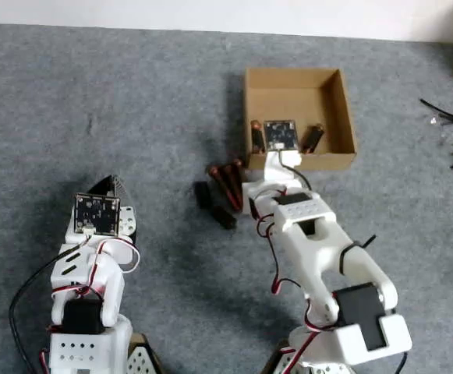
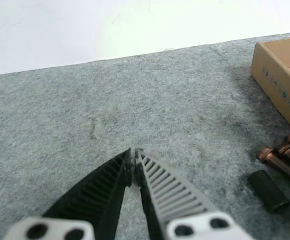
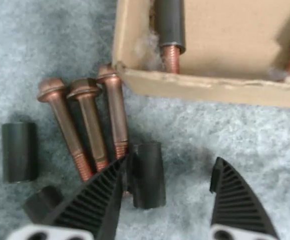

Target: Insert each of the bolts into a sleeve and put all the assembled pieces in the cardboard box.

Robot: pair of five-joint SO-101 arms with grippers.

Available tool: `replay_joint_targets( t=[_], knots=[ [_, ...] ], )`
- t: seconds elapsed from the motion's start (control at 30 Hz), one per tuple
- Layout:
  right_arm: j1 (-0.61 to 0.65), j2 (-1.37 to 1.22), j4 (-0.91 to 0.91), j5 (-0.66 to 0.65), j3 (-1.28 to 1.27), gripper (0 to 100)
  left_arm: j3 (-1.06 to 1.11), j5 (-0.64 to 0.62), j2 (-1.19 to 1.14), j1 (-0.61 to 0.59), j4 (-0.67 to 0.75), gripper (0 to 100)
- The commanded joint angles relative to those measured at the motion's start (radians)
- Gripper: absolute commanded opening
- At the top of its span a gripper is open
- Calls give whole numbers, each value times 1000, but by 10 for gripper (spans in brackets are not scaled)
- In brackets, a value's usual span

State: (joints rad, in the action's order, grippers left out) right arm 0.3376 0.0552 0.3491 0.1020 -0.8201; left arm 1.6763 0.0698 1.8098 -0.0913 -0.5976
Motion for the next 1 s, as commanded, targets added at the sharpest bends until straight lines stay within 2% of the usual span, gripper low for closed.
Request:
replay_joint_targets(
  t=[0.0, 0.17, 0.53, 0.6, 0.73, 0.97],
  knots=[
    [-12, -65, 15, 5, 31, 228, 19, 6, 10, 21, 3, 38],
    [-13, -76, 104, 6, 88, 228, 19, 6, 10, 21, 5, 38],
    [-12, -71, 105, 5, 96, 221, 19, 6, 10, 21, 5, 38],
    [-12, -71, 105, 5, 96, 172, 19, 6, 10, 21, 5, 38],
    [-12, -71, 105, 5, 96, 0, 19, 6, 10, 21, 5, 38],
    [-13, -44, 116, 3, 96, 5, 19, 6, 10, 21, 5, 38]
  ],
)
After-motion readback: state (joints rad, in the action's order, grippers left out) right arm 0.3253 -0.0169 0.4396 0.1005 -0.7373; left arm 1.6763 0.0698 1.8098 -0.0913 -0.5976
